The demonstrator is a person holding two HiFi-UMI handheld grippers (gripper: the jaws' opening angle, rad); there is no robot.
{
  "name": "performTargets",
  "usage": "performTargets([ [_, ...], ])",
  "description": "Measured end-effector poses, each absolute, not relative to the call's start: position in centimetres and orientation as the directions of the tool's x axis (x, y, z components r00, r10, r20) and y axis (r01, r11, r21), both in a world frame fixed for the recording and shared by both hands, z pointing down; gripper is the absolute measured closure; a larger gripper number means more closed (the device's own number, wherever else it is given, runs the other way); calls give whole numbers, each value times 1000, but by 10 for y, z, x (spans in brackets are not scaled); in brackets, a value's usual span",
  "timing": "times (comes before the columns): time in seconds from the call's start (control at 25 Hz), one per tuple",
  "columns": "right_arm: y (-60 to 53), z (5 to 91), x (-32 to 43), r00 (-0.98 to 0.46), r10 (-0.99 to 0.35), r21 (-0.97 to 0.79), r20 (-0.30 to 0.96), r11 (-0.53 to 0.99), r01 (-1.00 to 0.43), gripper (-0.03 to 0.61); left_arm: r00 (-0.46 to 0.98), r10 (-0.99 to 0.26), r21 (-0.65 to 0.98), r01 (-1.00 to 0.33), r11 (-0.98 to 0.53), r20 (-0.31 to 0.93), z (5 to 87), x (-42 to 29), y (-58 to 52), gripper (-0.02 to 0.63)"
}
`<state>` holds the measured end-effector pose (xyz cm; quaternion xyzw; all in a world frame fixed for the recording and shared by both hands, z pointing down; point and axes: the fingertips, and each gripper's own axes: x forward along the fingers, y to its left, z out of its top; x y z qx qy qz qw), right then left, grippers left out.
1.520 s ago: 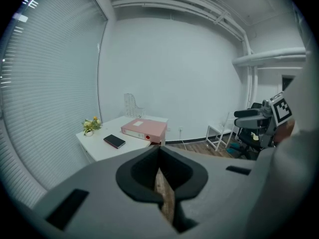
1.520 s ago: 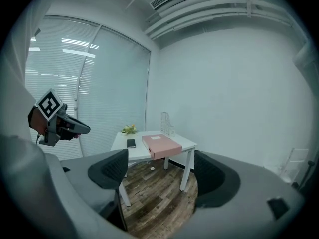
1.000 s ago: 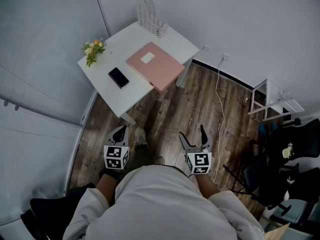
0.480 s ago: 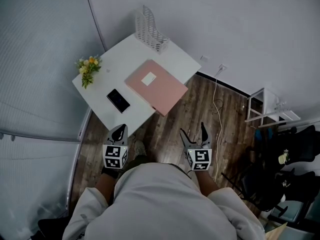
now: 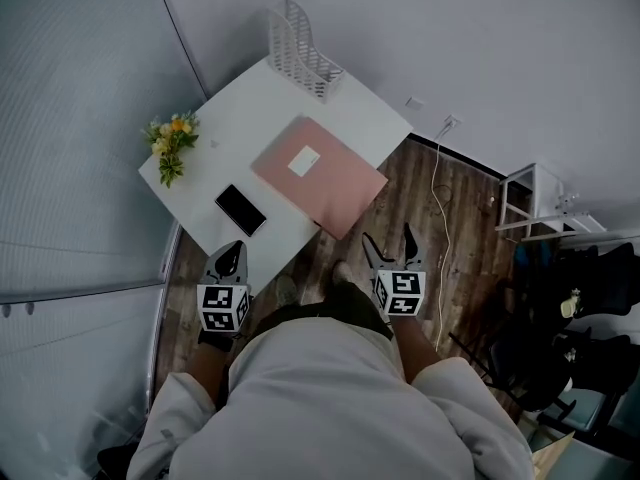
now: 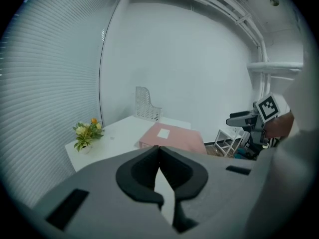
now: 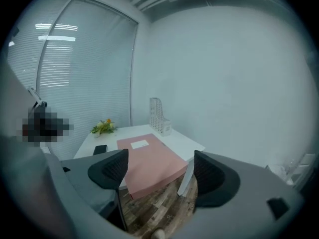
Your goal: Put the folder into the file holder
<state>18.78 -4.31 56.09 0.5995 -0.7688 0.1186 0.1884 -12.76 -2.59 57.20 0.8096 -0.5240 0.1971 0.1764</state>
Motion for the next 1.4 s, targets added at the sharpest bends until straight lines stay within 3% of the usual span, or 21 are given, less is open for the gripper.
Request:
performTargets([
  [0.48,-122,637,206,-251,-772,-131,585,215,-968,176,245,-789,56,-964,-260,563,578,-129,-66,604],
  [0.92,-148,720,217,-339,-631,-470,698,-46,-882,176,194,-764,37,-975,-218,615,589,-121,-79,604],
  [1.16,-156,760,208,-464,-610,-691,642,-198,-696,176,162,-750,19,-981,-195,641,593,-127,-76,604],
  [1.4,-169,775,196,-592,-693,-900,411,-206,-384,170,123,-735,-4,-986,-168,667,595,-136,-72,604],
])
